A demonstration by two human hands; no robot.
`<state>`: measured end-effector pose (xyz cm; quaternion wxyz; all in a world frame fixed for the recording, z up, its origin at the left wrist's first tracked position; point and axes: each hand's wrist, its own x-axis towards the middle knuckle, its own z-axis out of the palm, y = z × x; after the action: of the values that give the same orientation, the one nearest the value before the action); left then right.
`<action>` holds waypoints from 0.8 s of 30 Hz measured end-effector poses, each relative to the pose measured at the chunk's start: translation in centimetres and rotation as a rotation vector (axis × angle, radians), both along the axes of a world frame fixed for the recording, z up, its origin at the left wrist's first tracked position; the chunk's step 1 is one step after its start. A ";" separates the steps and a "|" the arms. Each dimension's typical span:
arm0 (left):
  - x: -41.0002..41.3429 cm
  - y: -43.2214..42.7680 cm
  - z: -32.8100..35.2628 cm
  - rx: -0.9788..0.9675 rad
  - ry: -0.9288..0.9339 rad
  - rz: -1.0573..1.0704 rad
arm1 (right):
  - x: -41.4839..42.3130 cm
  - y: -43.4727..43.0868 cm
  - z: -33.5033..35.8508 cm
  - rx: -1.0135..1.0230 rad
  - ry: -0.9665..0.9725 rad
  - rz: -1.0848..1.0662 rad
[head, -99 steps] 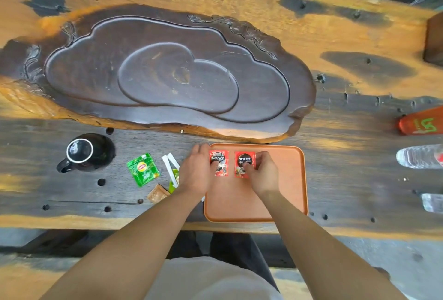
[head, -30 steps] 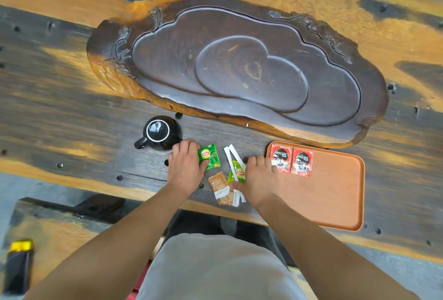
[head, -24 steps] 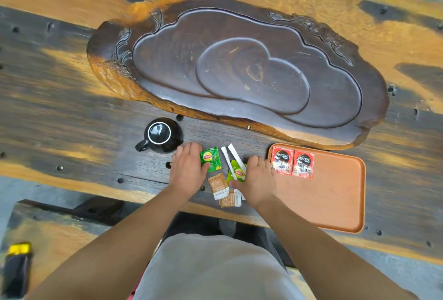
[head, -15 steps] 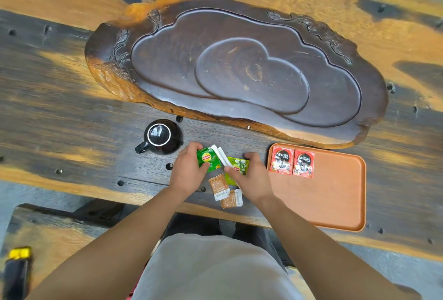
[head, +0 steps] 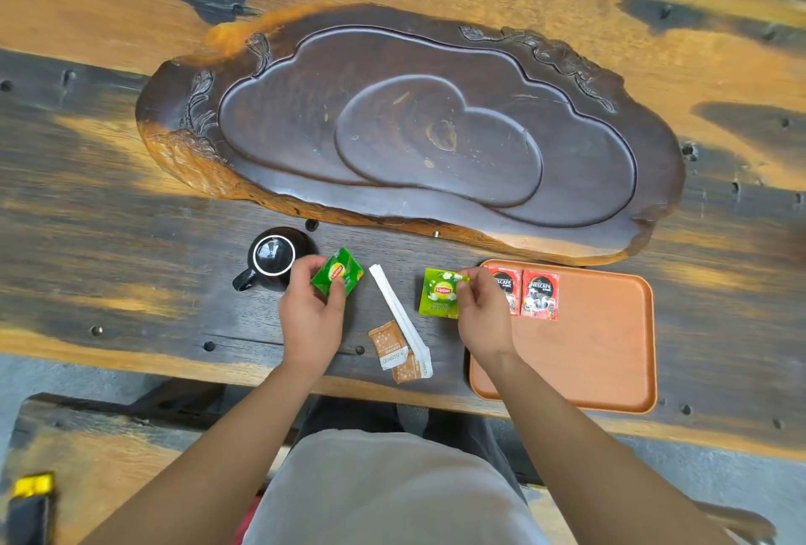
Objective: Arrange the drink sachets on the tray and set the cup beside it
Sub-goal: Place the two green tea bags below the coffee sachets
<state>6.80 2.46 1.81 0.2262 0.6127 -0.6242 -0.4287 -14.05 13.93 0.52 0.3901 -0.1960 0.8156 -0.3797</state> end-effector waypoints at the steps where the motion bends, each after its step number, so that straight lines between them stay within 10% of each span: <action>1: -0.3 0.3 0.6 -0.005 0.030 -0.017 | -0.4 0.3 0.1 -0.031 -0.016 -0.033; 10: -8.1 6.2 0.6 0.374 0.106 -0.420 | -5.4 6.9 1.1 -0.002 0.054 -0.195; 24: -15.0 13.4 -1.4 0.091 -0.380 -0.596 | -8.6 13.4 -0.5 0.280 0.283 0.021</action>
<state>-8.17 15.82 0.40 -0.0565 0.4820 -0.7866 -0.3818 -22.64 27.34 0.06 0.2992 -0.1998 0.9050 -0.2272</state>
